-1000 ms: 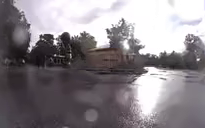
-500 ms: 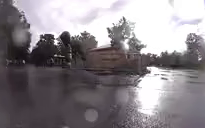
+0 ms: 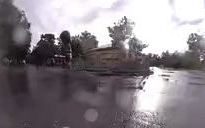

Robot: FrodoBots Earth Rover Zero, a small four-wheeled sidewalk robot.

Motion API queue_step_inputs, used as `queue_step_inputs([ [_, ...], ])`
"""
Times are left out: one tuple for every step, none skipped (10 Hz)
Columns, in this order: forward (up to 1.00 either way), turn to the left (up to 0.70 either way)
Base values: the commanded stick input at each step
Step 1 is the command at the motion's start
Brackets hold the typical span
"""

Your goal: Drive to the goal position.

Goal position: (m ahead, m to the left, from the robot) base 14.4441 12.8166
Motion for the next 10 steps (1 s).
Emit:
queue_step_inputs([
  [0.85,0.00],
  [0.85,0.00],
  [0.85,0.00],
  [0.85,0.00],
  [0.85,0.00],
  [0.85,0.00],
  [0.85,0.00],
  [0.85,0.00],
  [0.85,0.00],
  [0.85,0.00],
])
